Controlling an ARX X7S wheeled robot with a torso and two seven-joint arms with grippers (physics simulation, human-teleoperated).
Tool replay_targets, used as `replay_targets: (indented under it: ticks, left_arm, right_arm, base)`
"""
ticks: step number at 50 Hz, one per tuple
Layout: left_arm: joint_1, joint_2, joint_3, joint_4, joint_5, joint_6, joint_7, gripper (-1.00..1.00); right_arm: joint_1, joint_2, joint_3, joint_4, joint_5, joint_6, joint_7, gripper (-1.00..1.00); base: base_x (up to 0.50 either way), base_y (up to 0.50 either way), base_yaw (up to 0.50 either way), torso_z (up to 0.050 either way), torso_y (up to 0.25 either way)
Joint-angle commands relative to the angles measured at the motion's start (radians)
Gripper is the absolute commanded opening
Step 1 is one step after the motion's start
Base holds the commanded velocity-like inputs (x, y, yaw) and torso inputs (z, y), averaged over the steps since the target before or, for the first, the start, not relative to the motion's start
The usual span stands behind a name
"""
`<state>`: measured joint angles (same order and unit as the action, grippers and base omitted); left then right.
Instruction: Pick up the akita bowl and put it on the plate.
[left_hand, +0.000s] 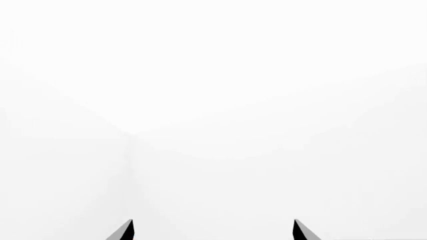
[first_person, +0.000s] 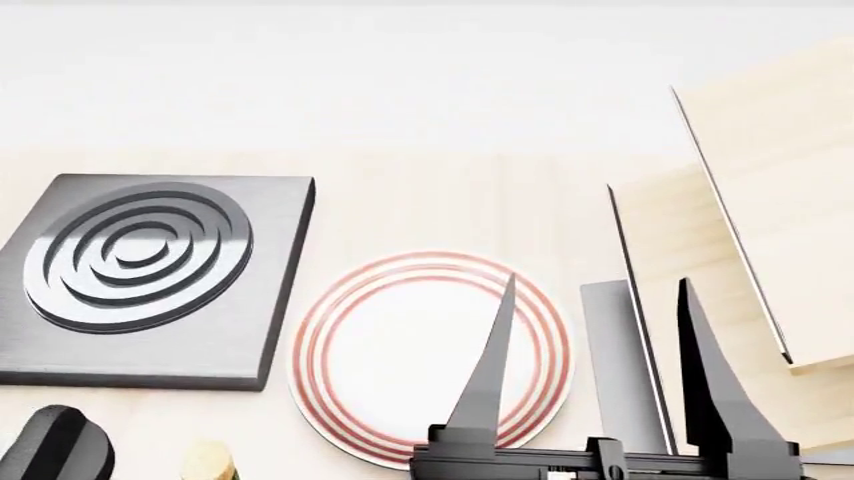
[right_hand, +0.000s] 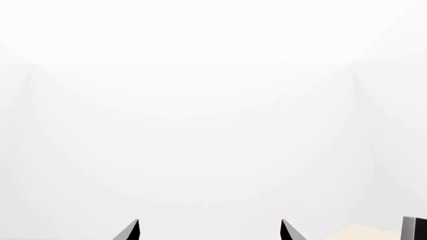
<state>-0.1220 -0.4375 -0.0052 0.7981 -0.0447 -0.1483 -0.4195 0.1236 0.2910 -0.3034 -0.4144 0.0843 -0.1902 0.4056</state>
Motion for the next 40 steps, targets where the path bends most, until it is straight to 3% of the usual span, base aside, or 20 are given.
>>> replay_targets:
  ticks: [1, 9, 13, 18, 23, 28, 40]
  left_arm:
    - [-0.015, -0.043, -0.065, 0.068, -0.037, -0.108, 0.008, 1.0]
    - [-0.068, -0.079, -0.121, 0.11, -0.109, -0.25, 0.023, 1.0]
    - [-0.11, -0.09, -0.179, 0.125, -0.205, -0.388, 0.029, 1.0]
    - [-0.12, -0.102, -0.183, 0.127, -0.227, -0.438, 0.032, 1.0]
    - [-0.188, -0.113, -0.189, 0.12, -0.288, -0.628, 0.003, 1.0]
    - [-0.212, -0.115, -0.194, 0.117, -0.317, -0.678, 0.001, 1.0]
    - [-0.317, -0.148, -0.25, 0.149, -0.445, -0.95, -0.025, 1.0]
  right_arm:
    - [0.006, 0.003, -0.005, 0.003, -0.002, 0.005, 0.003, 1.0]
    - [0.007, 0.005, -0.01, -0.001, -0.006, 0.006, 0.006, 1.0]
    - [0.008, 0.004, -0.015, 0.005, -0.01, 0.003, 0.007, 1.0]
    - [0.01, 0.005, -0.02, 0.007, -0.015, 0.005, 0.008, 1.0]
    - [0.013, 0.004, -0.023, 0.02, -0.013, 0.0, 0.008, 1.0]
    - [0.017, 0.002, -0.028, 0.03, -0.015, 0.001, 0.009, 1.0]
    - [0.027, 0.001, -0.034, 0.046, -0.012, 0.003, 0.012, 1.0]
  base:
    - [0.0, 0.0, 0.0, 0.0, 0.0]
    - [0.0, 0.0, 0.0, 0.0, 0.0]
    - [0.0, 0.0, 0.0, 0.0, 0.0]
    - [0.0, 0.0, 0.0, 0.0, 0.0]
    - [0.0, 0.0, 0.0, 0.0, 0.0]
    - [0.0, 0.0, 0.0, 0.0, 0.0]
    - [0.0, 0.0, 0.0, 0.0, 0.0]
